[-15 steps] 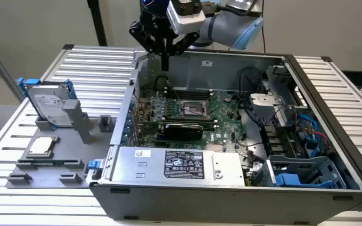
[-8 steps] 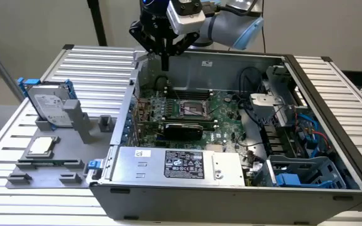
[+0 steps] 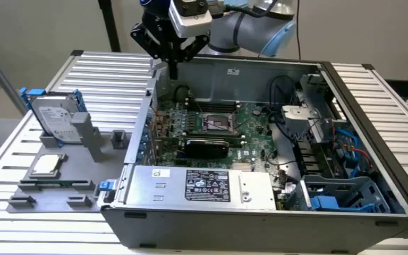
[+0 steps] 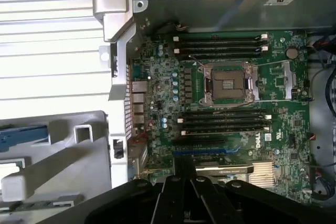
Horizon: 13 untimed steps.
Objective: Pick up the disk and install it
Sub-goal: 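Reach for the disk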
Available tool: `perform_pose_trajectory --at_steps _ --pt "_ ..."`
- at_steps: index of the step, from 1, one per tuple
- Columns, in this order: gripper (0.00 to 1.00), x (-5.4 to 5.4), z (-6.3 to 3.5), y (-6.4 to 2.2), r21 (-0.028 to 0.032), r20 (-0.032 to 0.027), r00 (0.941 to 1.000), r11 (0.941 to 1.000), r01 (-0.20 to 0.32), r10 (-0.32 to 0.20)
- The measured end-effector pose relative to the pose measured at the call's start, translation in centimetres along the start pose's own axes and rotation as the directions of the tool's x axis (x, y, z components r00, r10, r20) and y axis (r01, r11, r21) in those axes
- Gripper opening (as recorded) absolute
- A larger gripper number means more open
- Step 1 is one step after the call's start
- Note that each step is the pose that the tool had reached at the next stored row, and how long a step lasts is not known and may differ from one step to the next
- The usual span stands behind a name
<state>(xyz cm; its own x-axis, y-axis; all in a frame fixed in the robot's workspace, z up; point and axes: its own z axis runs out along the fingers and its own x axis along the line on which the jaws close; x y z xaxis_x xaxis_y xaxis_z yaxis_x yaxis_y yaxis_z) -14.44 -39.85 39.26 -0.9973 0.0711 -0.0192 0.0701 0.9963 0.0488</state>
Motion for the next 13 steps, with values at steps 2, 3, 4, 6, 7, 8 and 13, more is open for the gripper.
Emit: perform_pose_trajectory --at_steps 2,3,4,6,7,8,13 --pt "0.00 0.9 -0.02 -0.04 0.0000 0.0000 1.0000 1.0000 0.000 0.000" --pt "0.00 1.4 -0.03 -0.07 0.0000 0.0000 1.0000 1.0000 0.000 0.000" --pt "0.00 1.8 -0.04 -0.10 0.0001 0.0000 1.0000 1.0000 0.000 0.000" --pt "0.00 2.8 -0.06 -0.16 0.0000 -0.0001 1.0000 1.0000 0.000 0.000" --pt "0.00 3.2 -0.07 -0.19 0.0000 0.0000 1.0000 1.0000 0.000 0.000" --pt "0.00 3.7 -0.08 -0.22 0.0000 0.0000 1.0000 1.0000 0.000 0.000" --pt "0.00 5.9 -0.13 -0.38 0.0000 -0.0001 1.0000 1.0000 0.000 0.000"
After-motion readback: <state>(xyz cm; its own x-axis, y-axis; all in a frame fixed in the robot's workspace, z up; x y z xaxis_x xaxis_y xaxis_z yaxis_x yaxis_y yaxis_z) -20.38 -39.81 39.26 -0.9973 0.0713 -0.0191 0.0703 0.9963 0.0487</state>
